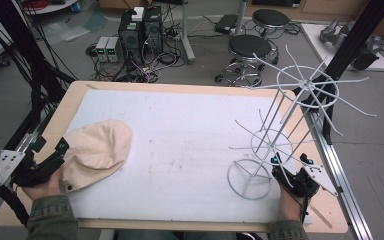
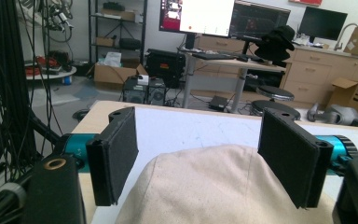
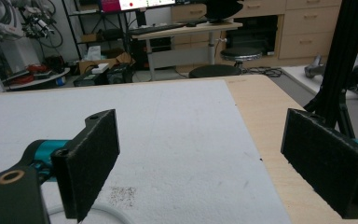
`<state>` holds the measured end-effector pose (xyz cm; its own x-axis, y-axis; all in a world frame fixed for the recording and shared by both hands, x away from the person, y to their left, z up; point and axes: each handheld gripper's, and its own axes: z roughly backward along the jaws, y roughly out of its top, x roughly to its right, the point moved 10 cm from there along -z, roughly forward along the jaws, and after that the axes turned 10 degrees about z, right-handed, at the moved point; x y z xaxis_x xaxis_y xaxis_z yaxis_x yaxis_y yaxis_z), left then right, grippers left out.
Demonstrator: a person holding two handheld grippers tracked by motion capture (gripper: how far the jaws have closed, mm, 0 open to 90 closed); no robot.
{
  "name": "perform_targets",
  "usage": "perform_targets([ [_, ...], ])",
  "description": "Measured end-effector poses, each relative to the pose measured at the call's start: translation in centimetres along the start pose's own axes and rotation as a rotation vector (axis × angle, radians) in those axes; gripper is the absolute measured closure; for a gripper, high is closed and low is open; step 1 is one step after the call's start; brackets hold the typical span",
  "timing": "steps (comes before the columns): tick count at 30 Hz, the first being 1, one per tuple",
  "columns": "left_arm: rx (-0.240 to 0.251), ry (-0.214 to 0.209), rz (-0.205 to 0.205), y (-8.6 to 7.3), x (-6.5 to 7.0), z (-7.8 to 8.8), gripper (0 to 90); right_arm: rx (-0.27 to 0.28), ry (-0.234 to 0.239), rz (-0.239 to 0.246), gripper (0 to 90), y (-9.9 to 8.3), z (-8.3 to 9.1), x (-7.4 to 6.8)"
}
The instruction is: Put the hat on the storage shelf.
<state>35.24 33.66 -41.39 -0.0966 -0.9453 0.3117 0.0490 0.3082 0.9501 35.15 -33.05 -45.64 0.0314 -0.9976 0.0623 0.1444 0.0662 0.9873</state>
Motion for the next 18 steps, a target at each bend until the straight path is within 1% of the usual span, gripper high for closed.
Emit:
perform_targets([
  [8,0.005,0.000,0.005,0.07,-0.04,0.05,28.4,-0.003,0.003,0.003,10.5,-0.05,0.01,-0.01],
  [11,0.008,-0.008,0.011,0.13,0.09,0.06,28.4,-0.004,0.003,0.003,10.5,-0.08,-0.03,0.01],
  [18,0.009,-0.008,0.007,0.16,0.19,0.06,28.4,-0.001,0.003,-0.005,10.5,-0.05,-0.04,0.00],
])
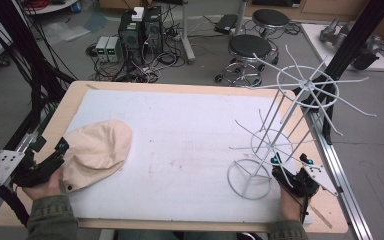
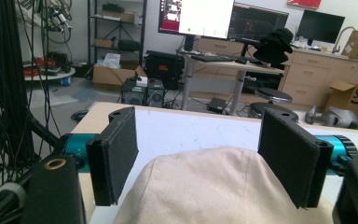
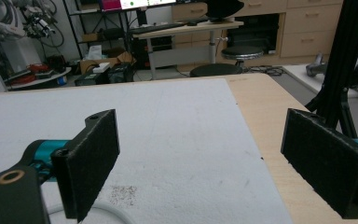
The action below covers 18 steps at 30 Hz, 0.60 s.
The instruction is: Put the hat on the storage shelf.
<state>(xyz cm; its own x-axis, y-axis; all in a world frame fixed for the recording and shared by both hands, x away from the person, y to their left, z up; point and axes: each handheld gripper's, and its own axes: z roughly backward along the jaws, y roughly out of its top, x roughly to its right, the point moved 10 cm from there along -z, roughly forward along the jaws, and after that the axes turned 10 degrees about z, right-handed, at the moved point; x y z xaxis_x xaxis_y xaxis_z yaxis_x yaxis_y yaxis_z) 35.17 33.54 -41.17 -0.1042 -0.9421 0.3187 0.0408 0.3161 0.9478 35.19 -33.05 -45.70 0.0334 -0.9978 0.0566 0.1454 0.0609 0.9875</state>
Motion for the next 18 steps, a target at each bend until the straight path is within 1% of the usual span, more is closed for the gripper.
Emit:
perform_targets([
  [7,0.000,0.001,-0.003,0.0,0.0,0.0,28.4,0.001,-0.003,0.000,10.5,0.0,0.0,0.1],
  [12,0.002,-0.009,-0.011,0.2,0.4,-0.1,28.4,-0.002,-0.001,0.001,10.5,0.0,0.0,0.1],
  [15,0.007,-0.025,-0.021,0.4,1.0,-0.3,28.4,-0.003,0.003,-0.001,10.5,0.0,0.0,0.0],
  [16,0.007,-0.025,-0.021,0.4,1.0,-0.3,28.3,-0.003,0.003,-0.003,10.5,0.0,-0.1,0.0],
  [17,0.006,-0.033,-0.030,0.5,1.3,-0.4,28.3,-0.002,0.004,-0.003,10.5,0.0,-0.1,0.0],
  [18,0.006,-0.040,-0.028,0.5,1.5,-0.4,28.2,-0.003,0.004,-0.003,10.5,0.0,-0.1,0.0],
])
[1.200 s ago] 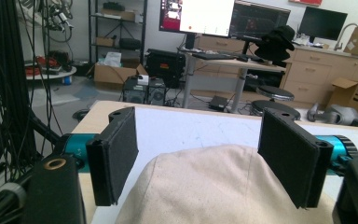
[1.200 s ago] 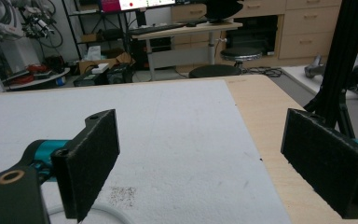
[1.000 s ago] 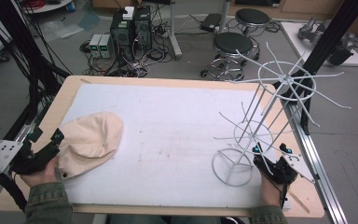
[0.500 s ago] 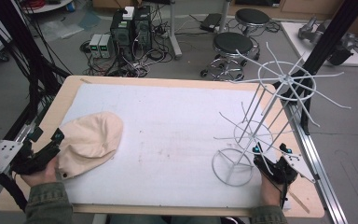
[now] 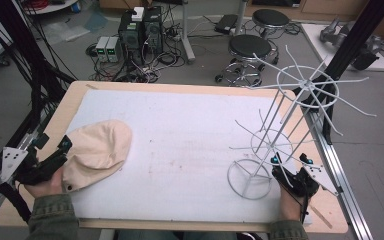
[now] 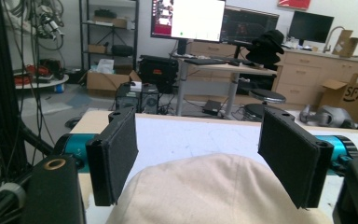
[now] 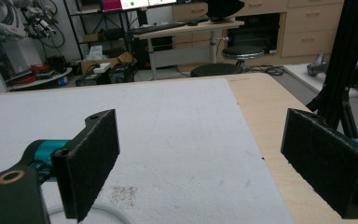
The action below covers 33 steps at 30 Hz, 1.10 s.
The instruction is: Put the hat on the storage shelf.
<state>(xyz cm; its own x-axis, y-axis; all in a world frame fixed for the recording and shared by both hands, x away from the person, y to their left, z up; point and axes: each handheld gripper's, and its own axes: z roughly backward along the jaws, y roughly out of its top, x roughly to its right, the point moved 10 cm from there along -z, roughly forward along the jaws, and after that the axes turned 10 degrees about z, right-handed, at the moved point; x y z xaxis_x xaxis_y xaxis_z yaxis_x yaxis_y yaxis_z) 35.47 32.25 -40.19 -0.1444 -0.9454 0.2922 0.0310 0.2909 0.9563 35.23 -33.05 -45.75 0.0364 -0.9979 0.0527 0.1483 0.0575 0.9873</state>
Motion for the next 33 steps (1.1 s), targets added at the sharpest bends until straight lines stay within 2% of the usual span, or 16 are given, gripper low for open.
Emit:
perform_targets([
  [6,-0.001,-0.043,0.003,0.2,1.1,-0.5,28.0,0.001,0.004,0.002,10.5,0.0,0.0,0.0],
  [12,-0.003,-0.056,-0.002,0.3,1.5,-0.8,28.0,-0.001,0.008,-0.007,10.5,0.0,-0.1,-0.1],
  [17,-0.013,-0.081,0.026,0.3,1.9,-1.5,27.8,-0.005,0.012,0.002,10.5,-0.1,-0.1,-0.1],
  [23,-0.029,-0.115,0.008,0.3,3.1,-2.5,27.8,-0.003,0.013,0.007,10.5,-0.1,-0.2,-0.2],
  [25,-0.043,-0.130,0.001,0.2,3.9,-3.2,27.8,-0.004,0.015,0.006,10.5,-0.1,-0.2,-0.2],
  [33,-0.106,-0.148,0.002,-0.8,5.3,-4.9,28.5,-0.007,0.015,0.011,10.5,-0.1,-0.2,-0.3],
])
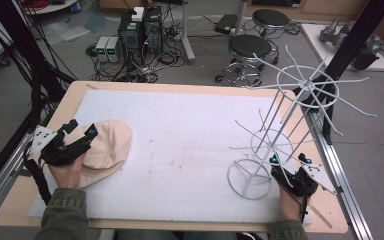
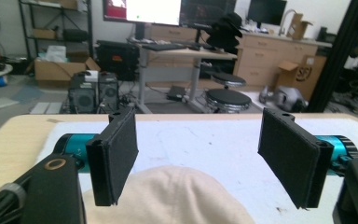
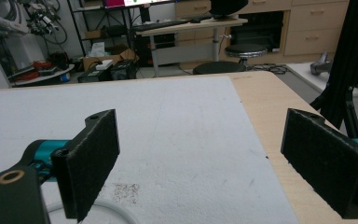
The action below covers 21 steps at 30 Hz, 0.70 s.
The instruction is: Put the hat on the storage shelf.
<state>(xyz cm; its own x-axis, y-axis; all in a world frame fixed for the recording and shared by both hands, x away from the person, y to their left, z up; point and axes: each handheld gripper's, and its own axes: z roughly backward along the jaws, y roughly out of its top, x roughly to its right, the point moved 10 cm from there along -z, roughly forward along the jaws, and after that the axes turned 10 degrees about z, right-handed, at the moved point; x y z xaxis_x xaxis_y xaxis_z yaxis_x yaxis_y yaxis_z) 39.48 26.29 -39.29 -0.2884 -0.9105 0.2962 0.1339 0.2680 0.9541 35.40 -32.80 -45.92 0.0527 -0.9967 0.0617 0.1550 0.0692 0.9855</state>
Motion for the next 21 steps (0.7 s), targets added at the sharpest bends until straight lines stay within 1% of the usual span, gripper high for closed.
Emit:
perform_targets([
  [1,-0.023,-0.004,-0.010,-0.2,0.4,-0.5,28.7,0.001,0.000,0.003,10.5,0.0,0.0,0.0],
  [2,-0.036,-0.008,-0.011,-0.3,0.5,-0.8,28.8,0.000,-0.001,0.004,10.5,0.0,0.0,0.0],
  [3,-0.036,-0.008,-0.011,-0.3,0.5,-0.8,29.1,-0.001,-0.001,0.003,10.5,0.0,0.0,0.0],
  [4,-0.065,-0.016,-0.006,-0.6,0.9,-1.4,29.2,0.000,-0.002,0.002,10.5,0.0,0.0,0.0],
  [5,-0.084,-0.025,-0.004,-0.9,1.0,-1.7,29.6,0.000,-0.002,0.003,10.5,0.0,0.0,0.0],
  [7,-0.140,-0.051,0.013,-1.5,1.4,-2.2,30.6,0.000,-0.004,0.006,10.5,0.0,0.0,0.0],
  [10,-0.217,-0.064,-0.003,-2.4,1.9,-2.8,30.6,-0.003,-0.006,0.001,10.5,0.0,0.1,0.1],
  [11,-0.228,-0.067,-0.004,-2.5,2.1,-3.0,30.6,-0.001,-0.007,-0.004,10.5,0.0,0.1,0.0],
  [12,-0.228,-0.067,-0.004,-2.5,2.1,-3.0,30.8,0.002,-0.005,-0.001,10.5,0.1,0.1,0.0],
  [14,-0.273,-0.052,-0.002,-3.1,2.2,-3.5,31.1,0.006,-0.002,0.005,10.5,0.2,0.1,-0.1],
  [15,-0.292,-0.049,0.004,-3.4,2.2,-3.7,31.2,0.004,0.001,0.016,10.5,0.2,0.1,-0.1],
  [16,-0.292,-0.049,0.004,-3.4,2.2,-3.7,31.2,0.005,0.003,0.012,10.5,0.2,0.1,-0.2],
  [17,-0.317,-0.036,0.014,-3.9,2.1,-4.3,31.8,0.006,0.004,0.010,10.5,0.2,0.0,-0.3],
  [18,-0.332,-0.020,0.009,-4.2,2.0,-4.6,32.0,0.005,0.007,0.018,10.5,0.2,0.0,-0.3],
  [19,-0.332,-0.020,0.009,-4.2,2.0,-4.6,32.4,0.005,0.007,0.018,10.5,0.2,-0.1,-0.3],
  [20,-0.376,-0.001,0.010,-4.9,2.0,-5.2,32.8,0.005,0.009,0.019,10.5,0.2,-0.1,-0.3],
  [21,-0.397,-0.002,0.017,-5.2,2.2,-5.5,32.8,0.005,0.010,0.016,10.5,0.2,-0.1,-0.3],
])
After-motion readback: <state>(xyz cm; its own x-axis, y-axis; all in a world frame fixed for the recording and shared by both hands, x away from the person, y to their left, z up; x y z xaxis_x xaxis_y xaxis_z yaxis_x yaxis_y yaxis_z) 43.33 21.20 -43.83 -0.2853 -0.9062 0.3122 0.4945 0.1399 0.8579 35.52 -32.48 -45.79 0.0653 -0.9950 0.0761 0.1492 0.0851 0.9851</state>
